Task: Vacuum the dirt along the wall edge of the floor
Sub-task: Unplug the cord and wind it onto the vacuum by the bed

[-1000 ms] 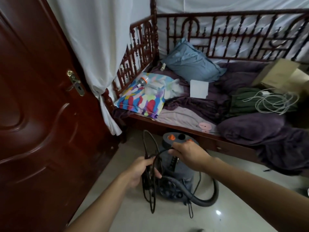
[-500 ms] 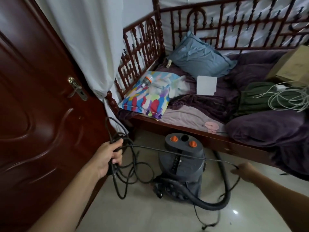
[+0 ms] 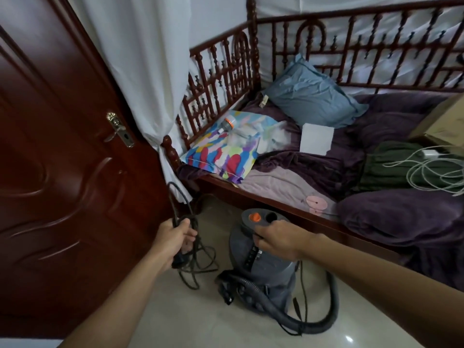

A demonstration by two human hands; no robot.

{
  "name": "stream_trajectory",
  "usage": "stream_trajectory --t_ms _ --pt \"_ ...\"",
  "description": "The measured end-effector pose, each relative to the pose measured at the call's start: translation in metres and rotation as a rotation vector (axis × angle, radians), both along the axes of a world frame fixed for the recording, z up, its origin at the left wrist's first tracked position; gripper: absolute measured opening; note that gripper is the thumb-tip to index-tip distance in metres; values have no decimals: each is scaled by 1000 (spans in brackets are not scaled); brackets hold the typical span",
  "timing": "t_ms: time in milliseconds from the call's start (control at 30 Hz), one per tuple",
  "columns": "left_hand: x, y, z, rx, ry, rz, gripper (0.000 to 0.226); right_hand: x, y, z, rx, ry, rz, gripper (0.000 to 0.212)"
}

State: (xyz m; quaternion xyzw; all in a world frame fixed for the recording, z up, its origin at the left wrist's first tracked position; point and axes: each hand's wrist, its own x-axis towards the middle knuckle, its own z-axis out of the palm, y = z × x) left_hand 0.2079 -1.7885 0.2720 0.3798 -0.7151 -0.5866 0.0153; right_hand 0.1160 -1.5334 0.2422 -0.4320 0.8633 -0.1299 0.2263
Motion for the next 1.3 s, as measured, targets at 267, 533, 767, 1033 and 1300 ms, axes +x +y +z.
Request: stream_trajectory --t_ms 267,533,767,1033,1300 --pt "4 10 -8 166 103 138 15 -23 22 12 -51 81 -68 40" --pt "-12 55 -10 170 32 -309 17 -7 6 31 -332 -51 26 25" --pt "-5 56 13 199 26 -364 33 -35 22 6 -430 -213 -288 23" --pt "-2 -9 80 347 336 -133 46 -25 136 -145 187 -285 -757 23" --pt "-21 -9 61 -117 40 -453 22 -6 90 -126 -137 -369 -804 44"
